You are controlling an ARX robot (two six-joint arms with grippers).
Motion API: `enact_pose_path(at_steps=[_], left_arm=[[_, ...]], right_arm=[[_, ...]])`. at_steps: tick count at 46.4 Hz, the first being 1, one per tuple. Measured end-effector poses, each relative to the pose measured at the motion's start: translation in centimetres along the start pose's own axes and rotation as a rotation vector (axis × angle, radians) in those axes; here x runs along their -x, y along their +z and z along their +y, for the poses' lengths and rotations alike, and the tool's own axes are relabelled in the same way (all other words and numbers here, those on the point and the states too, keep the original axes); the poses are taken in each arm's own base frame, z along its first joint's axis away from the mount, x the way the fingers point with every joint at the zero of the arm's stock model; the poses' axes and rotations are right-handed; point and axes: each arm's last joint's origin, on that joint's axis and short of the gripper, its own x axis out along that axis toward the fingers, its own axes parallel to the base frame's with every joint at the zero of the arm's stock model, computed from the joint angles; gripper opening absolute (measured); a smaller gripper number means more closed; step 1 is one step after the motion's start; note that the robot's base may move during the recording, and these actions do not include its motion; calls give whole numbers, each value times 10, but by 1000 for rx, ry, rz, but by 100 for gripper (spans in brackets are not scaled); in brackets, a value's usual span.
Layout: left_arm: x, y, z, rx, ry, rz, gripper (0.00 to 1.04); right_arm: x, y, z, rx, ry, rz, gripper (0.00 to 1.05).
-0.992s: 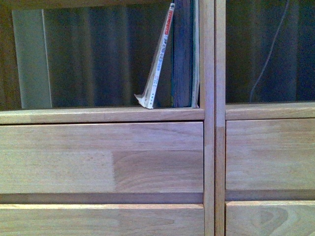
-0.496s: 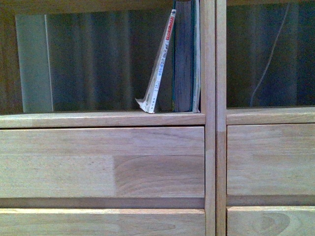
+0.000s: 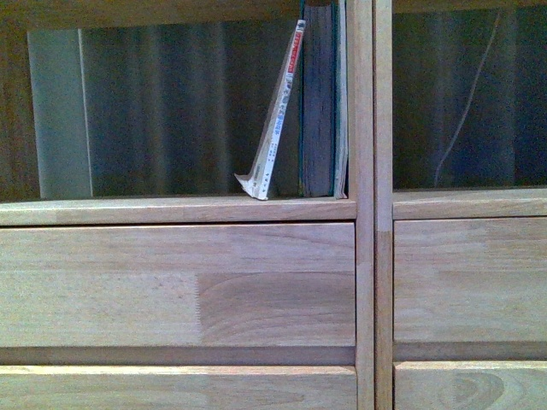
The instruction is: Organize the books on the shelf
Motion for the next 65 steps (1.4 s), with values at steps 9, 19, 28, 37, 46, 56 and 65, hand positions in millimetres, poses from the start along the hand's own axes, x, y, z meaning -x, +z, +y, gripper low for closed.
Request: enact_pose_path(at_steps=[9,19,28,37,46,56,65], left_arm=[[6,-10,0,0,0,-4,3],[11,-18,0,0,0,-3,3],[14,-23,0,0,0,-13,3],[26,-32,0,-3,0,-8,3],[26,-32,0,-3,0,-11,3],[26,-32,0,-3,0,-11,3],[26,-32,0,-3,0,-11,3]], right_arm=[[0,-7,0,0,0,-3,3],[0,-13,0,0,0,-2,3],[1,-21,0,0,0,-13,3],[1,-20,0,0,0,-16,3],[1,-20,0,0,0,-17,3],[1,-20,0,0,0,-17,3],[1,-20,0,2,0,-17,20]])
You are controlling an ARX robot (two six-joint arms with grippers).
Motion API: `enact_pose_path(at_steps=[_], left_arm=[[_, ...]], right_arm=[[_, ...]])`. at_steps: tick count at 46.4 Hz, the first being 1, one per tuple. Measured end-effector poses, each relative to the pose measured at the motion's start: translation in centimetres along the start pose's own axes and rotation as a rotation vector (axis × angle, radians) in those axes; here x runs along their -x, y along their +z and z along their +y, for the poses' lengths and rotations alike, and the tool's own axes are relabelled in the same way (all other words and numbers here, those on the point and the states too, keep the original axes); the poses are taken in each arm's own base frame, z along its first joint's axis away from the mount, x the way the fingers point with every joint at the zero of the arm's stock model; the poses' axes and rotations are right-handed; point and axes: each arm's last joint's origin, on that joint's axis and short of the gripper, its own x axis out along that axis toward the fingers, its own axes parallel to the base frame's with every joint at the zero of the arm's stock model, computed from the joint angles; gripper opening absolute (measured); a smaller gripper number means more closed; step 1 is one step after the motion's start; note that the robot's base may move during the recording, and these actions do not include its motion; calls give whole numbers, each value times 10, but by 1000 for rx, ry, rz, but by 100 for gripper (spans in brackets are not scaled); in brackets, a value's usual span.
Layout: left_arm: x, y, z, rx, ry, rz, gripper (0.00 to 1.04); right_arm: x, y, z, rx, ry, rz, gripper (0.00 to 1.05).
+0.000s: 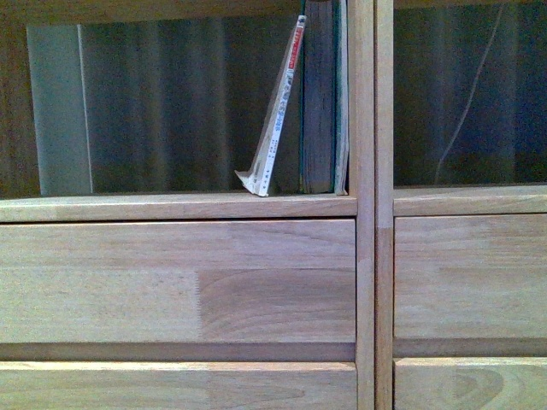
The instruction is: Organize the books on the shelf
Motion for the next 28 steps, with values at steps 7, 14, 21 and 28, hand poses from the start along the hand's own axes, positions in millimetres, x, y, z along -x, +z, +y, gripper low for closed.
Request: enact_pose_path(at_steps=[7,14,21,28], left_arm=[[0,0,0,0,0,0,26],[0,0,0,0,0,0,59],[0,0,0,0,0,0,91],[0,0,0,-1,0,0,97]], right_arm=[[0,0,0,0,0,0,53],[0,0,0,0,0,0,85],[0,0,0,0,0,0,97],[0,0,0,0,0,0,98]])
